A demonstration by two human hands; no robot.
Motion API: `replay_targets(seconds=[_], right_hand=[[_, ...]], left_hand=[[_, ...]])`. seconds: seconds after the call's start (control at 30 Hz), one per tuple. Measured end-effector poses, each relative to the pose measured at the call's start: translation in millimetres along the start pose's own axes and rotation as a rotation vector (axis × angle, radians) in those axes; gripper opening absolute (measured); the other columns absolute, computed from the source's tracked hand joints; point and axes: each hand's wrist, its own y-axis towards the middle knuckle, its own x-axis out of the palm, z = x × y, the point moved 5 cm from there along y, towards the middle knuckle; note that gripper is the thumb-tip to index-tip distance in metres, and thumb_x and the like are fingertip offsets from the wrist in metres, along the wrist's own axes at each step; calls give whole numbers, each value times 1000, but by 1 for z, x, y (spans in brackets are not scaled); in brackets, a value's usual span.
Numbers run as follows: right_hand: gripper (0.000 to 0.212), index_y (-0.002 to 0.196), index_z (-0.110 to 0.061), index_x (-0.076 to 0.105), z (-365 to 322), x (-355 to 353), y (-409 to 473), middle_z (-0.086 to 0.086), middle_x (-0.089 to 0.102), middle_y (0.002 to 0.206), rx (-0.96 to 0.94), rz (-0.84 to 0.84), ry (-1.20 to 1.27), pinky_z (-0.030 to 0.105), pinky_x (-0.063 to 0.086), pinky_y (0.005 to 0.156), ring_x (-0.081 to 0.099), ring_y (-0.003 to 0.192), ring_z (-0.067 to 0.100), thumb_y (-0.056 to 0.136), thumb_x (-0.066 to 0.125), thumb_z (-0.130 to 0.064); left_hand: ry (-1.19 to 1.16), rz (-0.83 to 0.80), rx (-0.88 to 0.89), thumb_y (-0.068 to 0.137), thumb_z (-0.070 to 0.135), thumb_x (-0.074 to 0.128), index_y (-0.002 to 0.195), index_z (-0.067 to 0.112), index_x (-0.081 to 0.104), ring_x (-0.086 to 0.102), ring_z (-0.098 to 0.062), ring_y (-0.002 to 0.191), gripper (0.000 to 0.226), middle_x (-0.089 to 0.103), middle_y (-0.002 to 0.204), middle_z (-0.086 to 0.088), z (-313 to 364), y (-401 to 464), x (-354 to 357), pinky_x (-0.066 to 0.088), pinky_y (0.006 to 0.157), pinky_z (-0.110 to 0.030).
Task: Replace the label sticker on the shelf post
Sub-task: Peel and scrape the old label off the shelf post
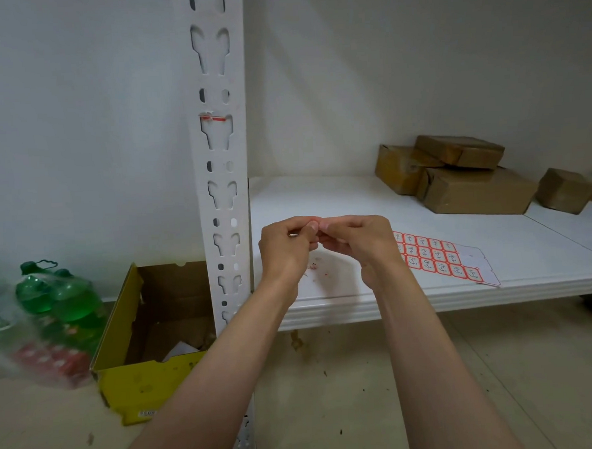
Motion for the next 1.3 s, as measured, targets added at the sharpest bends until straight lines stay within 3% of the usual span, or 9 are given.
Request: replay_targets(seconds=[0.23,0.37,0.5,0.67,0.8,0.87,1.0,1.17,1.3], right_hand=[[6,82,-5,77,-3,0,-4,13,75,75,7,144,-97,23,61,63,72,65,21,87,73,-3],[19,71,-14,74,-9,0,-4,9,74,74,-86,237,-142,27,62,69,74,69,22,85,69,-1],[14,85,-8,76,-6,5,-3,7,73,77,-106,169,-250,23,61,67,71,68,18,93,64,-5],[20,98,-11,63,11,19,5,4,63,100,-39,23,-601,31,48,76,60,92,19,105,44,-12],[13,104,-9,53,23,23,10,4,56,102,-29,-51,-713,25,40,65,53,90,21,105,41,-8],[13,95,-11,54,24,27,12,2,58,92,-44,-78,-744,26,44,62,55,87,22,99,43,-4],[36,74,-26,45,19,32,11,1,55,80,-45,-58,-626,53,53,91,59,91,35,99,51,0],[19,72,-7,61,11,25,7,2,63,71,-88,79,-535,25,45,57,58,67,18,90,67,-8],[8,77,-6,77,3,25,2,0,73,75,-100,76,-485,22,54,58,67,67,18,84,78,-7]], left_hand=[[230,46,251,92,8,70,104,13,79,71,-13,81,16,75,96,1,17,-11,-1,51,56,-7],[433,74,352,99,10,56,98,15,72,66,-15,81,17,69,97,2,25,-12,0,57,76,-29],[719,4,328,104,12,29,96,11,49,54,-21,78,21,55,93,-3,23,-16,4,43,67,-33],[878,-79,291,104,15,36,70,17,45,51,-24,68,36,48,70,1,15,-12,3,37,58,-33],[1082,-135,374,102,12,49,110,15,61,62,-28,88,15,55,95,-1,36,-26,7,46,69,-34],[1022,-119,451,96,-1,49,115,14,53,59,-29,90,25,50,106,-3,61,-39,10,47,71,-37],[723,63,907,91,0,52,90,8,61,52,-20,68,12,52,96,-5,125,-68,0,43,57,-32],[510,235,1148,88,2,50,78,2,64,49,-12,65,18,57,87,-8,172,-81,-42,38,60,-14],[412,444,1185,84,-6,56,74,0,65,50,-10,66,15,55,85,-5,187,-72,-94,40,58,-13]])
